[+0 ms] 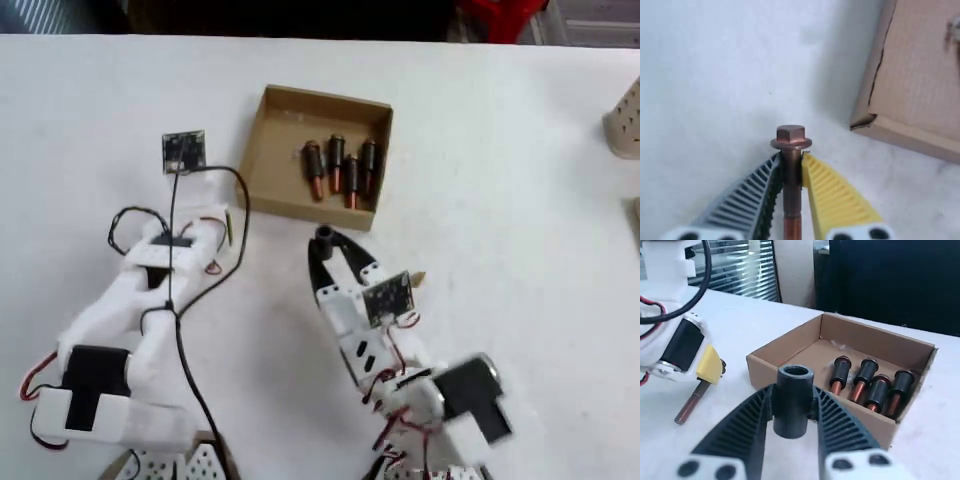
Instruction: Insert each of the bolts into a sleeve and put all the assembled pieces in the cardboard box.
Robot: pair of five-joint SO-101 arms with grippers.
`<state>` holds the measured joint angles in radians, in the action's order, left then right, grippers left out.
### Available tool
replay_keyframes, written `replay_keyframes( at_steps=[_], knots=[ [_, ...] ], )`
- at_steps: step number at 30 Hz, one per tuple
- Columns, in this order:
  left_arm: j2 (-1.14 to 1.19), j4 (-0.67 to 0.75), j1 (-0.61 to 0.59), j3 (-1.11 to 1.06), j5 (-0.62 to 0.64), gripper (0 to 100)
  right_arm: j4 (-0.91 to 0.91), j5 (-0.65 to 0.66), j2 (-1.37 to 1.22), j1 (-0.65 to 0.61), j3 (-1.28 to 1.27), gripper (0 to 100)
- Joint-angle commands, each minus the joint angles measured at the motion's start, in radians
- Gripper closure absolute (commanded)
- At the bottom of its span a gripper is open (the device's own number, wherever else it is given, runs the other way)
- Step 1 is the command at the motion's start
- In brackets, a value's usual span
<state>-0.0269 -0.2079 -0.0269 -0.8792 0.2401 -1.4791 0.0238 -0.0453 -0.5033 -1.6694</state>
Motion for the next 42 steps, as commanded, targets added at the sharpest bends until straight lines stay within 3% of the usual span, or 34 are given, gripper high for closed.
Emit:
replay_keyframes(
  at_steps=[1,8,11,15,22,35,42],
  knots=[
    [-0.056,0.028,-0.002,0.005,-0.003,98,-0.265,-0.012,-0.199,-0.022,0.031,98.4],
    [-0.056,0.031,-0.002,0.008,-0.003,98,-0.277,-0.012,-0.297,-0.062,0.118,98.4],
    [-0.058,0.101,-0.002,-0.017,-0.003,98,-0.266,-0.014,-0.312,-0.076,0.167,98.4],
    [-0.058,0.370,0.002,-0.133,-0.003,98,-0.266,-0.054,-0.360,-0.108,0.219,98.4],
    [-0.058,1.066,0.082,-0.445,-0.009,98,-0.269,-0.060,-0.403,-0.113,0.236,98.4],
    [-0.058,1.699,0.133,-0.632,-0.002,98,-0.265,-0.060,-0.407,-0.111,0.249,98.3],
    [-0.058,1.840,0.229,-0.738,-0.002,98,-0.265,-0.060,-0.407,-0.110,0.249,98.3]
  ],
)
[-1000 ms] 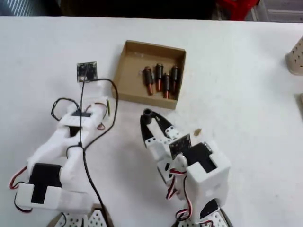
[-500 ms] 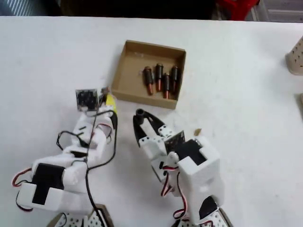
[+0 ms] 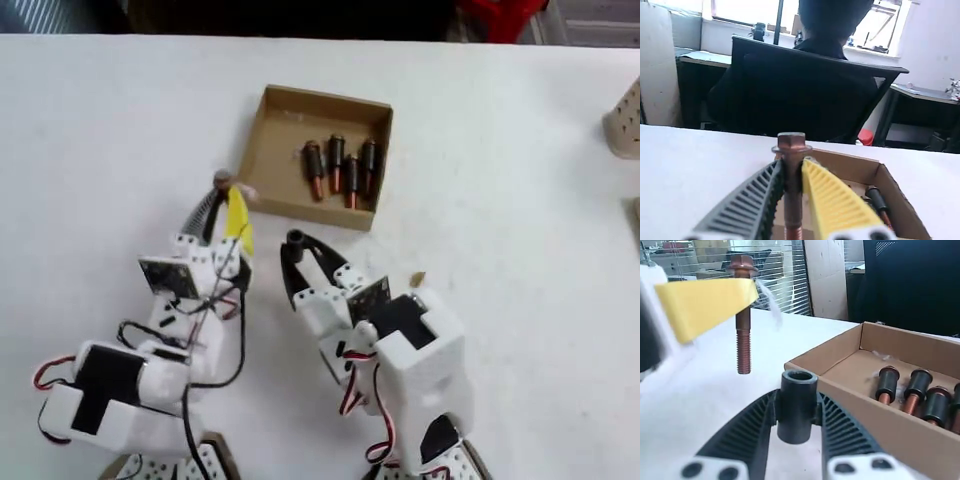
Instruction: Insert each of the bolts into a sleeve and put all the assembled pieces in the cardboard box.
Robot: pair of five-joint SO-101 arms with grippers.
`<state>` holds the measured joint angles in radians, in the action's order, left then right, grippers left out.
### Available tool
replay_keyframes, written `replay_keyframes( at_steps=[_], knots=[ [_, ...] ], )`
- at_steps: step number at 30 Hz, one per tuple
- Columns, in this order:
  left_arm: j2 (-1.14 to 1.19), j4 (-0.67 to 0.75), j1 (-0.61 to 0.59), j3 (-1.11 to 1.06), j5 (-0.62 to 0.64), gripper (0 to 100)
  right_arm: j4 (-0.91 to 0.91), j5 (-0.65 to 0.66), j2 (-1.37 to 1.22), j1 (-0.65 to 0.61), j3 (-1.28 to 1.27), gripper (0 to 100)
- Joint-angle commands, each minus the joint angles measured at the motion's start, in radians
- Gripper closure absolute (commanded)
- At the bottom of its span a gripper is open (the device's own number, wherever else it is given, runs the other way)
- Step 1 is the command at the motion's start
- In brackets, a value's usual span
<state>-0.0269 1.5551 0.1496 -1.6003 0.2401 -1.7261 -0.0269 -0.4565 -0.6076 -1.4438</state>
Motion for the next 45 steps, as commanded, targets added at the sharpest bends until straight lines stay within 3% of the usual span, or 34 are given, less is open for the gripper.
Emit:
replay_keyframes(
  at_steps=[1,8,11,24,33,38,45],
  knots=[
    [-0.058,0.084,0.056,-0.018,0.000,98,-0.018,-0.009,0.004,-0.005,0.023,98.3],
    [-0.163,0.109,0.058,-0.026,0.000,98,-0.018,-0.009,0.004,-0.004,0.023,98.3],
    [-0.321,0.025,0.065,-0.052,0.000,98,-0.018,-0.009,0.004,-0.004,0.025,98.3],
    [-1.190,-0.954,0.133,-0.064,0.002,98,-0.016,-0.009,0.004,-0.004,0.023,98.3],
    [-1.612,-1.393,0.292,-0.098,0.002,98,-0.016,-0.009,0.004,-0.007,0.014,98.3],
    [-1.687,-1.505,0.325,-0.098,0.000,98,-0.019,-0.009,0.004,-0.008,0.000,98.3],
    [-1.673,-1.511,0.317,-0.098,-0.006,98,-0.024,-0.009,0.015,-0.010,-0.031,98.3]
  ],
)
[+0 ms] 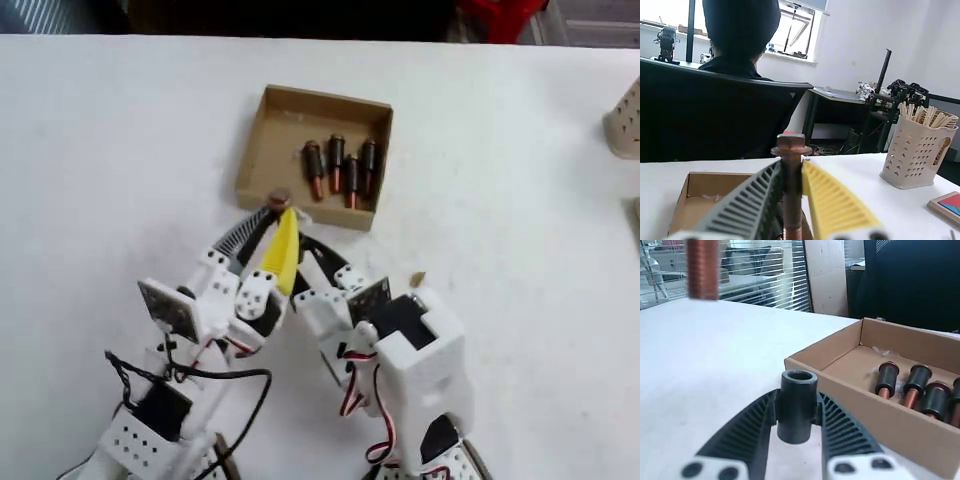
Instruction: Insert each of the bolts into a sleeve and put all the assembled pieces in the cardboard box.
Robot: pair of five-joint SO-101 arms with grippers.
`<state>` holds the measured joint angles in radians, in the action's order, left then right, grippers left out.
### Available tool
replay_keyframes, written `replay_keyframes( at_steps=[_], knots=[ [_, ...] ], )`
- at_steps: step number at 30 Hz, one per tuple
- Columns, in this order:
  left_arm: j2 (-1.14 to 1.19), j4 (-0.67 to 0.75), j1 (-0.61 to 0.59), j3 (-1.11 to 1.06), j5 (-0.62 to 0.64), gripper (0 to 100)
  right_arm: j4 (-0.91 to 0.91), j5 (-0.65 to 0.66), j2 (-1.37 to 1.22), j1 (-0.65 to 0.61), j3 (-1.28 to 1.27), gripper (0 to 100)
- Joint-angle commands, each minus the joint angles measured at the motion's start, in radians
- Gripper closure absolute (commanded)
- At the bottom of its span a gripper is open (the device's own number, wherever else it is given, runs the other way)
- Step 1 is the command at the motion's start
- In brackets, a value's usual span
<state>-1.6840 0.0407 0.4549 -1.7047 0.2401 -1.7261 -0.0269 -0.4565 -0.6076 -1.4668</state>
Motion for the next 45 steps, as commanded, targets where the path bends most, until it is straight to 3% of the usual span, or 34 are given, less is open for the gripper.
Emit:
replay_keyframes(
  at_steps=[1,4,11,19,31,45],
  knots=[
    [0.004,0.008,0.012,0.006,-0.009,98,-0.025,-0.009,0.015,-0.010,-0.008,98.3],
    [0.108,0.094,0.008,0.006,-0.009,98,-0.025,-0.009,0.015,-0.010,-0.009,98.3],
    [0.519,0.505,-0.041,0.018,-0.002,98,-0.025,-0.009,0.015,-0.010,-0.011,98.3],
    [0.851,0.753,-0.042,0.066,-0.008,98,-0.031,-0.009,0.015,-0.010,-0.011,98.3],
    [1.135,0.996,-0.048,0.137,-0.002,98,-0.031,-0.008,0.016,-0.024,-0.023,98.3],
    [1.144,1.000,-0.070,0.183,0.002,98,-0.031,-0.008,0.016,-0.025,-0.021,98.3]
  ],
)
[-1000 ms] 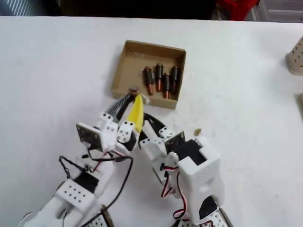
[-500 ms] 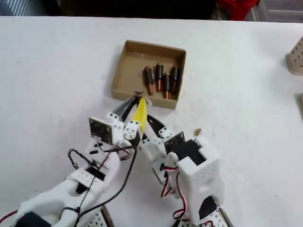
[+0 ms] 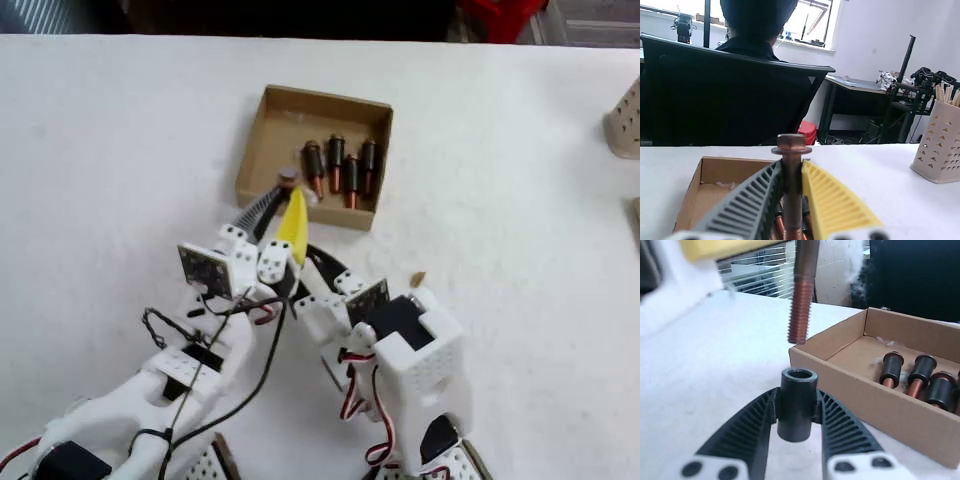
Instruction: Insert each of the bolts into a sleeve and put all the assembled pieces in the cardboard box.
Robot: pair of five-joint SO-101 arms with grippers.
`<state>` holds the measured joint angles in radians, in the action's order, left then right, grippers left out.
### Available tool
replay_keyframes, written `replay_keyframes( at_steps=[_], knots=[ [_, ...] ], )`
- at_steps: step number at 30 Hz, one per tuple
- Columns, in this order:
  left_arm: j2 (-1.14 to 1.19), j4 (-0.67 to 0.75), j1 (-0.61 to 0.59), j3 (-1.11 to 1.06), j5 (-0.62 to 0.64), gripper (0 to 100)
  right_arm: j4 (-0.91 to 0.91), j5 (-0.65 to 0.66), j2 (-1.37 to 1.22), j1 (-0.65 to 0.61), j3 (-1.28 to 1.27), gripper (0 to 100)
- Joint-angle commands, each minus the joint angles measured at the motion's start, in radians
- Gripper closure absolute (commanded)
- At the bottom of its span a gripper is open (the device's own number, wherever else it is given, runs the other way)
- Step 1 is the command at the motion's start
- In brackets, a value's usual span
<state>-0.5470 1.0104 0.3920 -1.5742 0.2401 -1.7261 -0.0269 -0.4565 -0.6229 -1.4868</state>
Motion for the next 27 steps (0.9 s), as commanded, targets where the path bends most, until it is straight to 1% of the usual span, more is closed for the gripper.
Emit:
replay_keyframes(
  at_steps=[1,5,9,13,27],
  knots=[
    [0.008,0.029,-0.007,0.052,0.002,98,-0.031,-0.008,0.016,-0.010,-0.002,98.3],
    [0.008,0.028,-0.007,0.051,0.051,98,-0.031,-0.008,0.016,-0.010,-0.002,98.3],
    [0.010,0.025,-0.012,0.051,0.051,98,-0.031,-0.008,0.016,-0.012,-0.011,98.3],
    [0.010,-0.048,-0.012,0.051,0.049,98,-0.031,-0.008,0.016,-0.012,-0.014,98.3],
    [0.010,-0.052,-0.010,0.011,0.057,98,-0.031,-0.008,0.053,-0.004,-0.029,98.2]
  ],
)
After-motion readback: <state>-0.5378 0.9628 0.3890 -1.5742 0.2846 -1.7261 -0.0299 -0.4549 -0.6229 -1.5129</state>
